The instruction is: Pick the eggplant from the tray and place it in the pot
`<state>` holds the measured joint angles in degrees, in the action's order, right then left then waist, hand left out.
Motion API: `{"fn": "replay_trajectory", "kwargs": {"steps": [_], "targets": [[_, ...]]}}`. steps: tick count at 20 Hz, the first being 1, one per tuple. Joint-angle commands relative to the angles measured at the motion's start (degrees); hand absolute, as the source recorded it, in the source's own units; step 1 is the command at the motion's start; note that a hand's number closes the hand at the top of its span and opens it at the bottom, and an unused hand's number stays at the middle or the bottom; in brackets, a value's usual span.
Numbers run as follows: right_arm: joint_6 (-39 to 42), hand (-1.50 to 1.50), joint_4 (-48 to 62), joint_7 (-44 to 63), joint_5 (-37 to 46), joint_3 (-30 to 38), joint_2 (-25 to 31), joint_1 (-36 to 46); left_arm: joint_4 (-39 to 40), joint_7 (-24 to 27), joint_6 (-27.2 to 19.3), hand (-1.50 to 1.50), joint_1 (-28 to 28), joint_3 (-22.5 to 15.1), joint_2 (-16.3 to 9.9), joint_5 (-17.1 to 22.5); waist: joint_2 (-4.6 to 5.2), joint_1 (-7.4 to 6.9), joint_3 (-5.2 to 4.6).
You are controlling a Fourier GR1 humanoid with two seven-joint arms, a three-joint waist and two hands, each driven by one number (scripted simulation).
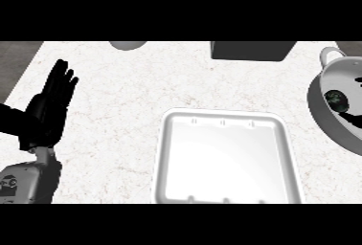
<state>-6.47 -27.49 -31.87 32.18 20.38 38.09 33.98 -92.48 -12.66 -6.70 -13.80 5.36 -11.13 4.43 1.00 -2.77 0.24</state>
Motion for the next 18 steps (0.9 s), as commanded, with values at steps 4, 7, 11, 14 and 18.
{"fn": "replay_trajectory", "kwargs": {"steps": [4, 7, 11, 14, 18], "targets": [[12.0, -1.5, 8.9, -7.6, -5.9, 4.0, -0.5, 6.5, -0.7, -0.9, -1.1, 0.0, -0.4, -0.1, 0.3, -0.9, -0.05, 0.17, 0.06], [17.7, -1.5, 10.8, -11.9, -11.8, 9.7, 2.4, 5.9, -0.6, -1.3, -0.4, 0.0, -0.5, 0.5, -0.5, -0.3, 0.01, 0.68, 0.13], [22.1, -1.5, 14.6, -10.8, -16.0, 14.0, 4.6, 7.2, -2.6, -0.6, -0.5, 0.0, 1.7, 0.3, 0.3, 0.0, -0.12, 0.27, 0.08], [26.8, -1.5, 16.6, -9.9, -18.0, 15.9, 7.5, 8.0, 1.3, 0.3, -1.2, 0.0, -0.7, -0.6, 1.6, -1.1, 0.14, 0.94, 0.07], [32.0, -1.5, 18.1, -12.9, -18.0, 16.3, 12.3, 3.5, -1.0, -1.4, 0.4, 0.0, -0.1, 1.3, -1.0, 0.2, 0.06, 0.59, 0.13]]}}
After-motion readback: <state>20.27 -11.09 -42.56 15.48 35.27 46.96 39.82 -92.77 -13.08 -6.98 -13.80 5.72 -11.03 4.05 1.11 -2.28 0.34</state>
